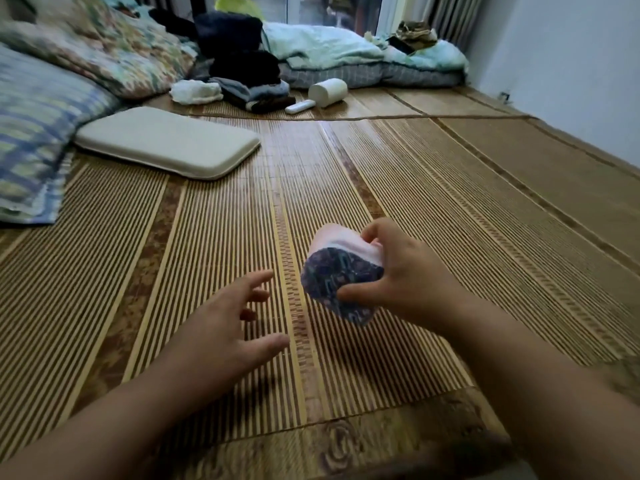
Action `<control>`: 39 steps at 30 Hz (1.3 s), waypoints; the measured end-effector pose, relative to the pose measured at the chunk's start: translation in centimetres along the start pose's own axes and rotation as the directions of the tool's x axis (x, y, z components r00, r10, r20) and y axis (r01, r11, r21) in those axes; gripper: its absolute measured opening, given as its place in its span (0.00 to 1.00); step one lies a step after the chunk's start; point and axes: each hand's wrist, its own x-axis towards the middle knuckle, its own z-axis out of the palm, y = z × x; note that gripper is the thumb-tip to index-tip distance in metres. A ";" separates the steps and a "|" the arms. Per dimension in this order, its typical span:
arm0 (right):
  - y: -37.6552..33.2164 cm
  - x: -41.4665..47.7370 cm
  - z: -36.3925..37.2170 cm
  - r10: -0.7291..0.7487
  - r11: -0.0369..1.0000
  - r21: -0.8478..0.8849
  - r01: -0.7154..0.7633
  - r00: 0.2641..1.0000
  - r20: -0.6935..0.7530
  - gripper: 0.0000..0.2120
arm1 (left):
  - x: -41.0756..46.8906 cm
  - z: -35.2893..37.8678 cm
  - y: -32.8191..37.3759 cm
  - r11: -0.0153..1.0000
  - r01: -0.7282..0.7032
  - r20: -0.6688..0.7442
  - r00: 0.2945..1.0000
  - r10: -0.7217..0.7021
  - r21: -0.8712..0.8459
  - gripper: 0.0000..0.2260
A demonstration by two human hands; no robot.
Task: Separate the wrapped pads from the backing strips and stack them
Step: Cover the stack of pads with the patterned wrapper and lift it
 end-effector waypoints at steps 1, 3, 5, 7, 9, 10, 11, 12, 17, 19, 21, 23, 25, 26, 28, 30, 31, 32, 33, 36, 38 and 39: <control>-1.4 -0.3 1.0 -0.078 0.996 -0.035 0.079 0.996 0.029 0.27 | 0.0 -0.3 -0.2 1.000 -0.005 -0.025 1.000 0.005 -0.028 0.42; -3.6 -0.7 2.7 -0.208 0.974 -0.079 0.214 0.975 0.083 0.27 | -0.2 -1.0 -0.7 0.996 -0.039 -0.067 0.997 0.034 -0.076 0.48; -4.9 -0.9 4.2 -0.293 0.950 -0.077 0.304 0.947 0.129 0.25 | -0.4 -1.8 -1.6 0.994 -0.068 -0.068 0.996 0.063 -0.083 0.50; -5.2 -1.1 5.6 -0.303 0.949 -0.040 0.314 0.937 0.177 0.27 | -0.6 -2.4 -2.4 0.994 -0.066 -0.018 0.998 0.065 -0.089 0.48; -4.9 -1.2 6.6 -0.260 0.964 0.003 0.267 0.935 0.242 0.32 | -0.9 -2.6 -2.9 0.992 -0.054 0.047 0.997 0.059 -0.115 0.44; -4.6 -1.2 6.8 -0.233 0.972 0.026 0.235 0.932 0.276 0.35 | -1.1 -2.5 -3.1 0.992 -0.048 0.071 0.996 0.056 -0.120 0.42; -4.2 -1.3 6.9 -0.212 0.977 0.057 0.205 0.929 0.304 0.37 | -1.2 -2.3 -3.2 0.992 -0.048 0.083 0.995 0.057 -0.113 0.39; -3.9 -1.3 6.8 -0.197 0.980 0.096 0.175 0.925 0.325 0.38 | -1.3 -2.0 -3.2 0.994 -0.052 0.087 0.994 0.061 -0.101 0.36; -3.4 -1.3 6.3 -0.180 0.972 0.212 0.104 0.907 0.381 0.36 | -0.9 -1.1 -3.1 0.995 -0.022 0.104 0.994 0.032 -0.102 0.24; -3.5 -1.3 6.0 -0.152 0.958 0.282 0.048 0.921 0.358 0.35 | -0.6 -1.1 -2.9 0.991 -0.010 0.073 0.997 0.020 -0.134 0.21; -3.6 -1.2 5.8 -0.125 0.930 0.368 0.002 0.943 0.310 0.36 | -0.4 -1.2 -2.6 0.982 0.010 0.025 1.000 -0.005 -0.189 0.20; -3.8 -1.2 5.7 -0.097 0.870 0.492 -0.026 0.970 0.224 0.36 | -0.4 -1.4 -2.2 0.964 0.032 -0.021 0.999 -0.039 -0.264 0.20; -4.7 -1.2 5.7 -0.033 0.815 0.577 -0.043 0.992 0.120 0.35 | -0.6 -1.8 -1.7 0.934 0.045 -0.079 0.994 -0.078 -0.355 0.20; -5.2 -1.1 5.7 0.007 0.802 0.595 -0.048 0.997 0.072 0.35 | -0.6 -2.1 -1.4 0.921 0.048 -0.113 0.989 -0.100 -0.388 0.20; -6.5 -1.1 5.8 0.069 0.781 0.622 -0.053 0.998 -0.001 0.32 | -0.8 -2.8 -0.8 0.901 0.058 -0.180 0.972 -0.148 -0.430 0.24; -8.3 -1.0 6.1 0.061 0.797 0.604 -0.021 0.997 -0.046 0.23 | -1.3 -3.9 -0.3 0.890 0.058 -0.244 0.952 -0.186 -0.452 0.26; -9.4 -0.9 6.2 0.029 0.823 0.568 0.016 0.997 -0.070 0.18 | -1.7 -4.6 -0.1 0.893 0.049 -0.269 0.945 -0.187 -0.447 0.26; -10.3 -0.9 6.3 0.002 0.839 0.542 0.050 0.995 -0.095 0.14 | -2.1 -5.2 0.1 0.905 0.042 -0.289 0.941 -0.179 -0.423 0.26; -11.5 -0.7 6.4 -0.010 0.836 0.543 0.073 0.993 -0.118 0.10 | -2.6 -6.0 0.2 0.922 0.036 -0.314 0.934 -0.168 -0.384 0.24; -14.9 0.4 7.1 -0.034 0.830 0.551 0.082 0.995 -0.096 0.03 | -4.2 -8.7 0.0 0.945 0.020 -0.404 0.901 -0.158 -0.325 0.21; -17.9 1.3 7.7 -0.100 0.851 0.514 0.105 0.994 -0.037 0.02 | -5.4 -11.3 -0.5 0.961 0.031 -0.471 0.867 -0.163 -0.276 0.21; -19.9 1.9 8.2 -0.135 0.844 0.525 0.109 0.991 0.012 0.02 | -6.3 -13.0 -1.0 0.968 0.051 -0.512 0.841 -0.174 -0.246 0.20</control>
